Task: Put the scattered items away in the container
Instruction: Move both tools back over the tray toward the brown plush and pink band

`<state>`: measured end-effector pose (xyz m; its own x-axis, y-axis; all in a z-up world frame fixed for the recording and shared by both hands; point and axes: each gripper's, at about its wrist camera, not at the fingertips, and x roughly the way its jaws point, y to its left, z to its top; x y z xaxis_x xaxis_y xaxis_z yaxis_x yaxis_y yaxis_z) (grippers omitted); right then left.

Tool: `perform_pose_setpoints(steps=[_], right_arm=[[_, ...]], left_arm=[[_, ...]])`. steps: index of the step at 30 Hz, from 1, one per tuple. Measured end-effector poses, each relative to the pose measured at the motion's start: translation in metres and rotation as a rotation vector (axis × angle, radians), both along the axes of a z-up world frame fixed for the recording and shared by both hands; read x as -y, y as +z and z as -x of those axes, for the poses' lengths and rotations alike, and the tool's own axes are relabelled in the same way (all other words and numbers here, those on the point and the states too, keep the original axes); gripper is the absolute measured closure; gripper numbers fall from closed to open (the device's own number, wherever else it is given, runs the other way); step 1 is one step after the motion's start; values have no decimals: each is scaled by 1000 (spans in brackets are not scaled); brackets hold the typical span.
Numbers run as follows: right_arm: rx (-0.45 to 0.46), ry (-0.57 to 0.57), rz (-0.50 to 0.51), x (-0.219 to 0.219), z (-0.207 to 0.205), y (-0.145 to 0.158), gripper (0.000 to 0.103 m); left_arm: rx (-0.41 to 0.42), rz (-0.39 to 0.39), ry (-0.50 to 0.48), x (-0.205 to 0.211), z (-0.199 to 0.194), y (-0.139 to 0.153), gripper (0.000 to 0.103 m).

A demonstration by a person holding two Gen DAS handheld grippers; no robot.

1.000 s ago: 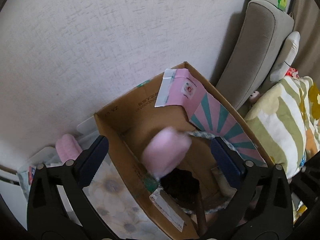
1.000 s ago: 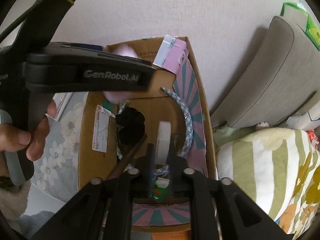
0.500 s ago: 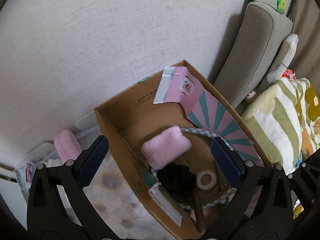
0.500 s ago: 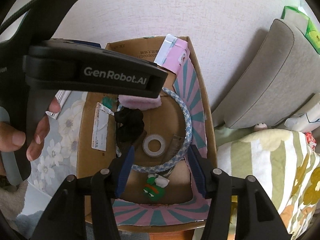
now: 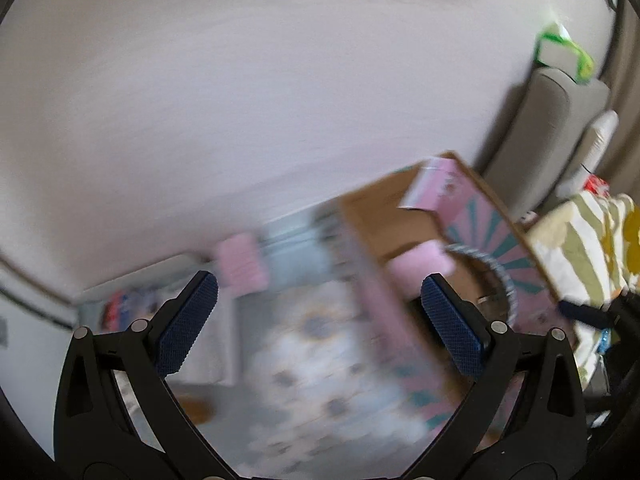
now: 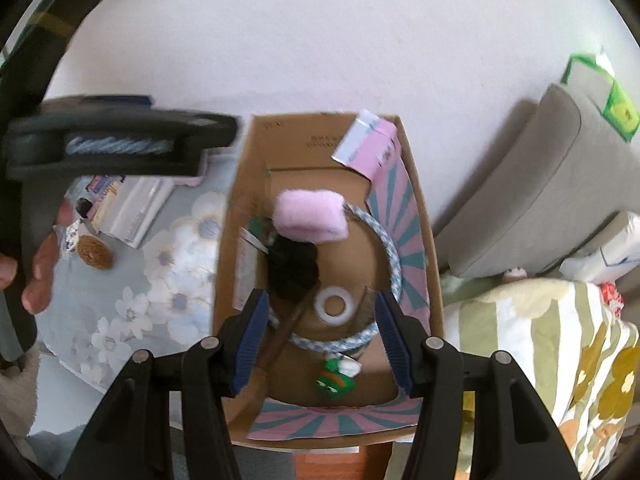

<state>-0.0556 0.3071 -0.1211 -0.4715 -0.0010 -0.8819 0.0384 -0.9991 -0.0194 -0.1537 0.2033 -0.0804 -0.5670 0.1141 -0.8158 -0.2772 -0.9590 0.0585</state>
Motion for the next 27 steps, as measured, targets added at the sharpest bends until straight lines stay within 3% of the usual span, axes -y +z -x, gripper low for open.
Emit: perform_pose_setpoints(steps=[7,14,19,27], right_arm=[[-32,58,58,40,8,7,52],[8,141,154,100,32,-13,51],[12,174,164,134,61,-28,51],[21,157,81,167,142,-69,51]], left_arm=[[7,107,211,132,-36,-5,1],[46,128,360,230,-69,-30,1],[94,68,345,243,-82,-57,1],[171,-32,268,198,-61,-117,1]])
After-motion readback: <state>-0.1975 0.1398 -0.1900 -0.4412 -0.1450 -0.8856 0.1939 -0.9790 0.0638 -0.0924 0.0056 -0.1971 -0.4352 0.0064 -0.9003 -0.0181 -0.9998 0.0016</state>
